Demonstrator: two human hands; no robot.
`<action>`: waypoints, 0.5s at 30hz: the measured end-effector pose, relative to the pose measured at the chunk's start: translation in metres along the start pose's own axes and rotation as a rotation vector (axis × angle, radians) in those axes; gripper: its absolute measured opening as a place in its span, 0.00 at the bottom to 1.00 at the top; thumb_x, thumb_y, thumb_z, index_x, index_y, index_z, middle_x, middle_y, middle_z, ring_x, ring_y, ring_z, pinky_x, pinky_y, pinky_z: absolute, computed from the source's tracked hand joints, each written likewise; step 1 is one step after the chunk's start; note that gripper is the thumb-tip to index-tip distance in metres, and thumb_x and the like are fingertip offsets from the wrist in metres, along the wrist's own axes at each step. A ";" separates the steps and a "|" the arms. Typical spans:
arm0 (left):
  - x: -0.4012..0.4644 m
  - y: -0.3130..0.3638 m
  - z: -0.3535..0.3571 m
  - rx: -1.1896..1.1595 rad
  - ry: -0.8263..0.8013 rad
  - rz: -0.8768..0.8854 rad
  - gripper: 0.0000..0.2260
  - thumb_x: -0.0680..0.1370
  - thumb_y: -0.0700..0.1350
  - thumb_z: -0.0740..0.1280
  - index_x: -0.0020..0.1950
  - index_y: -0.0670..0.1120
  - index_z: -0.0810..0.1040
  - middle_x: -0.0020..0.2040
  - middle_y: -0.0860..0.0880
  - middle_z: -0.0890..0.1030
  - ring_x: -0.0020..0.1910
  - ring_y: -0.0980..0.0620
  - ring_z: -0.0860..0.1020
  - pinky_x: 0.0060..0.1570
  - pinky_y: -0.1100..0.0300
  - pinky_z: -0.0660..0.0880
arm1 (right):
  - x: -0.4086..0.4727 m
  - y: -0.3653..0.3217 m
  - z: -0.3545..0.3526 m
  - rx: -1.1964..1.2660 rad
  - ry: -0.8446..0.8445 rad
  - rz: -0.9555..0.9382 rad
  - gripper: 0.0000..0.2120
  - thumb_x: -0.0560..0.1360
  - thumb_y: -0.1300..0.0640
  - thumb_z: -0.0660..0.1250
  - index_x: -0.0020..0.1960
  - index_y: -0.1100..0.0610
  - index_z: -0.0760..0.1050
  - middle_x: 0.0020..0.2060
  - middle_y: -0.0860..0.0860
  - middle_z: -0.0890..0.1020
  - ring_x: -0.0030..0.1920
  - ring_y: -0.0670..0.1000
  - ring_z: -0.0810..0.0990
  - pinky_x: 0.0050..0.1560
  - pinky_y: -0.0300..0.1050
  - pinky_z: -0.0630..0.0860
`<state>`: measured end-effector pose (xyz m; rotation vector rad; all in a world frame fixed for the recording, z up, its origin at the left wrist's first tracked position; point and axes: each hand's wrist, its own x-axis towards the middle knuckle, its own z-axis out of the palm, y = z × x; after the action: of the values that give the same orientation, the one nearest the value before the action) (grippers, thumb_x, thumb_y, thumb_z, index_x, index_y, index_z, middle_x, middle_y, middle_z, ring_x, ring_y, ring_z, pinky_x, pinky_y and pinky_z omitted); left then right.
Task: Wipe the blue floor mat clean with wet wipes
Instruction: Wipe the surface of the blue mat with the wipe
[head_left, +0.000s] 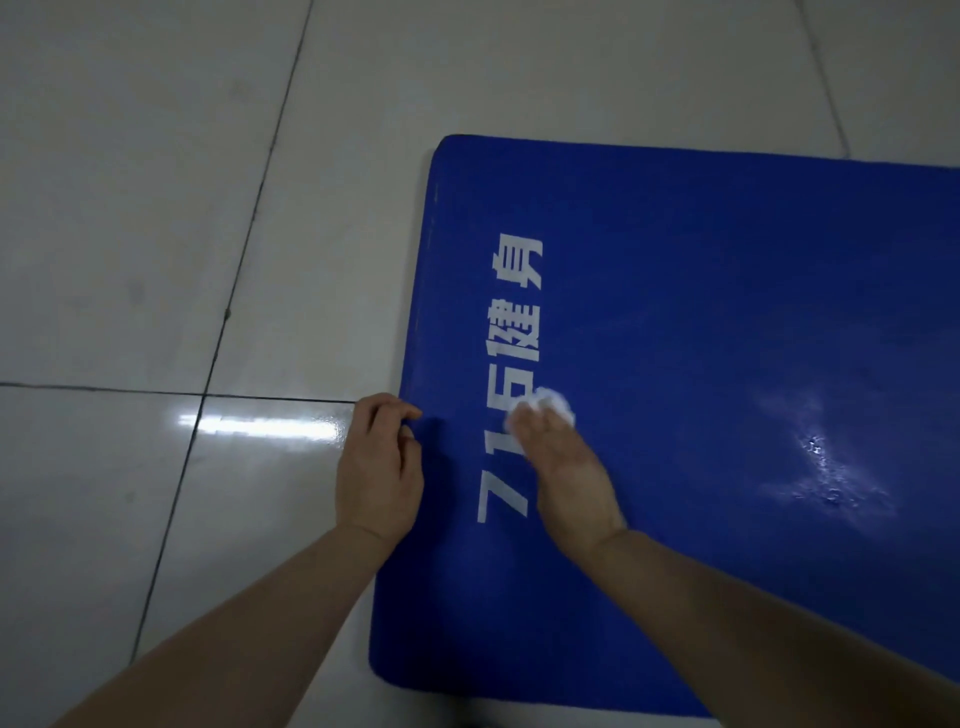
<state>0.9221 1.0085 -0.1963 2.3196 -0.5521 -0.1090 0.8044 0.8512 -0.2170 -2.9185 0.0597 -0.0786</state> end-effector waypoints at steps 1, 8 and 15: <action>0.001 0.000 0.001 -0.006 0.011 0.006 0.10 0.76 0.32 0.59 0.52 0.40 0.77 0.54 0.49 0.71 0.46 0.57 0.71 0.46 0.71 0.67 | -0.003 -0.019 0.000 -0.026 -0.158 0.009 0.25 0.74 0.61 0.58 0.68 0.65 0.57 0.61 0.59 0.68 0.63 0.56 0.67 0.69 0.47 0.63; 0.008 0.008 0.005 -0.017 0.014 0.002 0.10 0.76 0.29 0.60 0.51 0.40 0.76 0.54 0.46 0.73 0.46 0.57 0.71 0.46 0.71 0.65 | -0.007 -0.032 -0.002 0.110 -0.031 -0.196 0.22 0.73 0.65 0.53 0.60 0.60 0.79 0.61 0.54 0.80 0.63 0.55 0.77 0.61 0.47 0.74; 0.005 0.008 0.020 0.039 -0.038 0.068 0.12 0.75 0.30 0.61 0.54 0.39 0.79 0.57 0.44 0.76 0.52 0.48 0.75 0.51 0.56 0.74 | 0.013 0.049 -0.042 0.142 -0.013 0.158 0.33 0.53 0.77 0.75 0.58 0.66 0.79 0.59 0.62 0.79 0.58 0.65 0.79 0.54 0.65 0.73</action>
<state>0.9196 0.9886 -0.2050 2.3383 -0.6571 -0.1114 0.8128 0.7938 -0.1857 -2.7612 0.2705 -0.0360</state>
